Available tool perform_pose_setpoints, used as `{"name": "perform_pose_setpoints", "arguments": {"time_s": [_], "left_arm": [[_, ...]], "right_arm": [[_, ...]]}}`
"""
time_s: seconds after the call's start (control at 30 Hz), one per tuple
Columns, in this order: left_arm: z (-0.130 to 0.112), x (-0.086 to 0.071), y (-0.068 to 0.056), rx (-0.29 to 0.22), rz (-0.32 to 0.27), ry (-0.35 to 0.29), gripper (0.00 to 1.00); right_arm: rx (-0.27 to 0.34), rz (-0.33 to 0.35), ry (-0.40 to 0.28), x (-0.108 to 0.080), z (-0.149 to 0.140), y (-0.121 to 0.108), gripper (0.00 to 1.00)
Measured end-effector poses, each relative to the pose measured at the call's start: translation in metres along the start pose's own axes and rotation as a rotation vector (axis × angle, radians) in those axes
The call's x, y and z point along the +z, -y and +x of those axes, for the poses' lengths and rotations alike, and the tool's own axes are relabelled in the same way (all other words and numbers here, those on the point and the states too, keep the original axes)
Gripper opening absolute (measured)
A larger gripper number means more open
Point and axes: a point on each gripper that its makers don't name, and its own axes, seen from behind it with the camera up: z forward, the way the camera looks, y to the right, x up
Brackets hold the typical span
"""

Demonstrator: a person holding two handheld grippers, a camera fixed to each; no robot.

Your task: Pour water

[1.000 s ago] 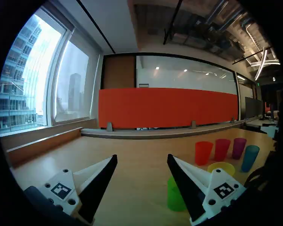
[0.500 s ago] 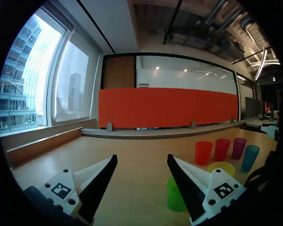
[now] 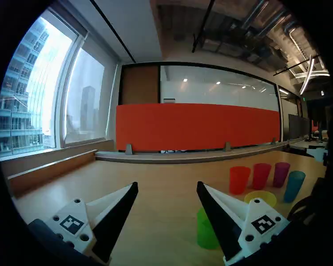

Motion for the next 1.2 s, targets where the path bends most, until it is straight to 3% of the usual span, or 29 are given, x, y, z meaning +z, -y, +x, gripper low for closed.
{"name": "perform_pose_setpoints", "arguments": {"time_s": [1.2], "left_arm": [[-0.0023,0.0027,0.0001,-0.001,0.0,-0.002,0.99]], "right_arm": [[0.0,0.0,0.0,0.0002,-0.0002,-0.0008,1.0]]}}
